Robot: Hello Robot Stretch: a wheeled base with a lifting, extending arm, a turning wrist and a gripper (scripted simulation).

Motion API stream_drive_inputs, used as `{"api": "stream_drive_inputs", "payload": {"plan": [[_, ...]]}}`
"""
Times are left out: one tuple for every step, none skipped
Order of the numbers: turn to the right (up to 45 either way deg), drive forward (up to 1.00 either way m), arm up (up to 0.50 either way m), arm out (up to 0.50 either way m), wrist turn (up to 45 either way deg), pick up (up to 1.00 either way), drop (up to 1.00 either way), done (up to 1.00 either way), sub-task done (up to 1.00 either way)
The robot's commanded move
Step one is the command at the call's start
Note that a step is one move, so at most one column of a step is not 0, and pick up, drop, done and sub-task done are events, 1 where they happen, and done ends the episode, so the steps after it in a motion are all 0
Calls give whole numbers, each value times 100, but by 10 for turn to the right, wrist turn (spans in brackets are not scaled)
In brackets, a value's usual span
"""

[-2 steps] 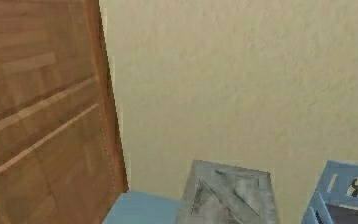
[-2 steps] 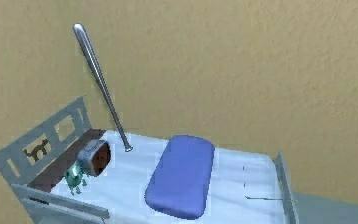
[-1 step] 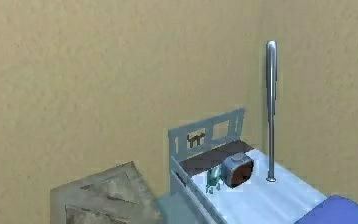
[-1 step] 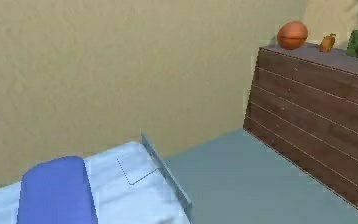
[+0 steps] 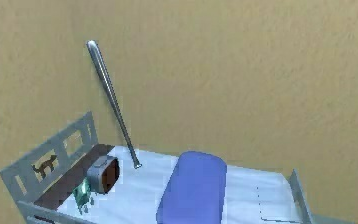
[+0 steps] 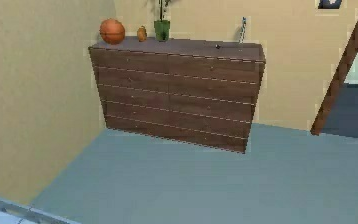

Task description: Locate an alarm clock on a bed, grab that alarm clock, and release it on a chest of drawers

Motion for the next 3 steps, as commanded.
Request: {"api": "stream_drive_inputs", "payload": {"plan": [[450, 0, 0, 0, 0, 0, 0, 0, 0], [0, 10, 0, 0, 0, 0, 0, 0, 0], [-450, 0, 0, 0, 0, 0, 0, 0, 0]]}}
